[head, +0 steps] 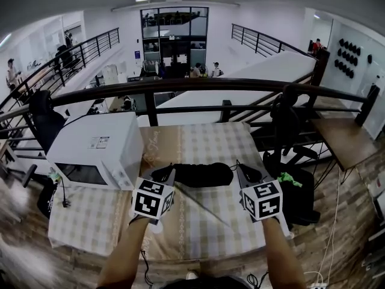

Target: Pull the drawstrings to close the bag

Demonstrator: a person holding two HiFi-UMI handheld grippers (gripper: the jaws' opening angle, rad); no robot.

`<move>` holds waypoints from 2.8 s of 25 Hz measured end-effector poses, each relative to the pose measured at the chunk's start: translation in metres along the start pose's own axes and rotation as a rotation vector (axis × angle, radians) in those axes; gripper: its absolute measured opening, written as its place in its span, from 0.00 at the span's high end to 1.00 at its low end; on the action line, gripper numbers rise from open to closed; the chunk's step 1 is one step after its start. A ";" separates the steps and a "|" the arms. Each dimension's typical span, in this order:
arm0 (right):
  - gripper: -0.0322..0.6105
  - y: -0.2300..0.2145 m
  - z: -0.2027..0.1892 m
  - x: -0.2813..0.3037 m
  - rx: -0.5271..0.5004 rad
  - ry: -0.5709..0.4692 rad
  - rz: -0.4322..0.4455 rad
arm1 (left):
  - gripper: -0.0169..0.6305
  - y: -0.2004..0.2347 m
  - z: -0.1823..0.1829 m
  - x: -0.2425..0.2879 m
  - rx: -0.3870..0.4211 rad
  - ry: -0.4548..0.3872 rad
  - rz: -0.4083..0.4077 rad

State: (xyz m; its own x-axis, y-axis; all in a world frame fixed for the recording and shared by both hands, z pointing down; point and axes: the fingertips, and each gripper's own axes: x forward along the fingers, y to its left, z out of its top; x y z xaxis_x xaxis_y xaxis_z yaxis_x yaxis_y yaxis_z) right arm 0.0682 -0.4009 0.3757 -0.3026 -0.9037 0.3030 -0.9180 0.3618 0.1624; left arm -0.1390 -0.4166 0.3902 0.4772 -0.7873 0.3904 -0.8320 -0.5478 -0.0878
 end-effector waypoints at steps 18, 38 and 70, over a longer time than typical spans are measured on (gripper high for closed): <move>0.91 -0.053 0.060 0.003 0.007 -0.188 0.055 | 0.92 -0.007 0.066 0.009 -0.015 -0.084 0.130; 0.91 -0.090 0.097 -0.019 0.069 -0.356 0.046 | 0.92 -0.027 0.125 -0.016 -0.101 -0.269 0.315; 0.91 -0.123 0.066 -0.032 0.119 -0.293 -0.113 | 0.92 -0.003 0.095 -0.042 -0.179 -0.257 0.368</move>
State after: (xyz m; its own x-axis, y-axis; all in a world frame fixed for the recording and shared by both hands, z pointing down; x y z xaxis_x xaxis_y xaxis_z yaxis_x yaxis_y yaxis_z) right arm 0.1740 -0.4313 0.2839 -0.2418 -0.9703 0.0041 -0.9683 0.2416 0.0635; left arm -0.1298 -0.4090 0.2867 0.1781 -0.9765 0.1217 -0.9835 -0.1805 -0.0093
